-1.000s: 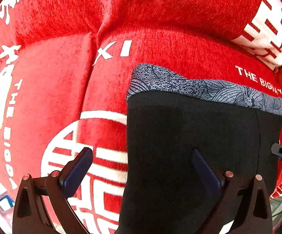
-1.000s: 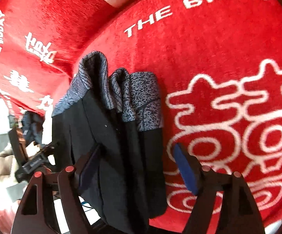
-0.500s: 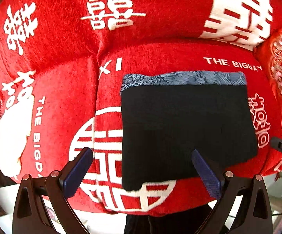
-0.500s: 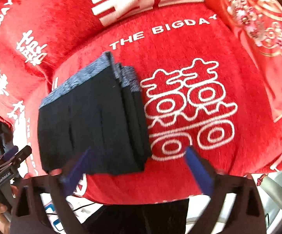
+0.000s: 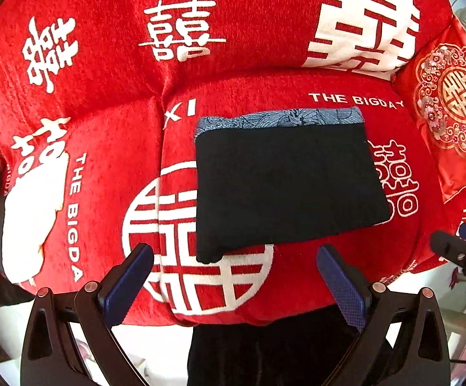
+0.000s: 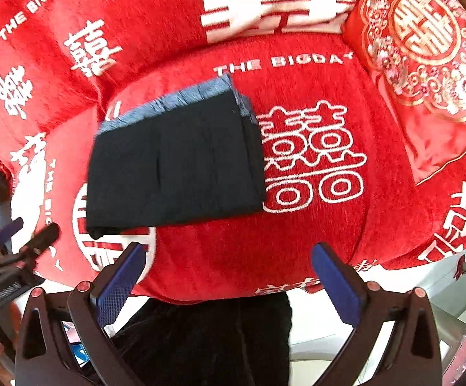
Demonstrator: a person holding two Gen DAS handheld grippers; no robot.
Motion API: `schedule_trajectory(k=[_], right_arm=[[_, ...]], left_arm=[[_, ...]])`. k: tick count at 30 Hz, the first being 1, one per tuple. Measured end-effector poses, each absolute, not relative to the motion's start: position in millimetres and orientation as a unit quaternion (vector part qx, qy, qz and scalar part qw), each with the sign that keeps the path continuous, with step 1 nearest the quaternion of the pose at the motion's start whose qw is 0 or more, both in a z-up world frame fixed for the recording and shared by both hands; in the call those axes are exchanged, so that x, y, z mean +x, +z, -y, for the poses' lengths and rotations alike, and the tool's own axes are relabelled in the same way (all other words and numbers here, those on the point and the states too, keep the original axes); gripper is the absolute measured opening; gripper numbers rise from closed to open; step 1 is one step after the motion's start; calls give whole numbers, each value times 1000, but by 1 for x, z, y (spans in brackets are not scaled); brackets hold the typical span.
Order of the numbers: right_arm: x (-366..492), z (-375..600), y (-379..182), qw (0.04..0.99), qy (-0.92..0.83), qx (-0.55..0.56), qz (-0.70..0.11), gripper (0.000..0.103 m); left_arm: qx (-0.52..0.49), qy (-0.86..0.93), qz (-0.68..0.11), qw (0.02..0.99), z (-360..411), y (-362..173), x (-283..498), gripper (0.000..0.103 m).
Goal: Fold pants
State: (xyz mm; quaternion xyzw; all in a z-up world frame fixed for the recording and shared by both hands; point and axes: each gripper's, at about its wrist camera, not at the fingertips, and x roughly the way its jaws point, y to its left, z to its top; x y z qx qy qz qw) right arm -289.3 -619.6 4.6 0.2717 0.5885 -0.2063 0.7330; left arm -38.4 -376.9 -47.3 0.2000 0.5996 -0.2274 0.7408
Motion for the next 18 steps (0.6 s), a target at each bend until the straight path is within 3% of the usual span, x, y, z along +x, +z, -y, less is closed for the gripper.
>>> schedule_trajectory(k=[14, 18], right_arm=[[-286, 622, 37, 737, -159, 264, -601, 103], [-279, 615, 45, 747, -171, 214, -606, 103]], left_arm=[[198, -194, -603, 748, 391, -25, -61, 102], [201, -186, -607, 746, 389, -25, -63, 102]])
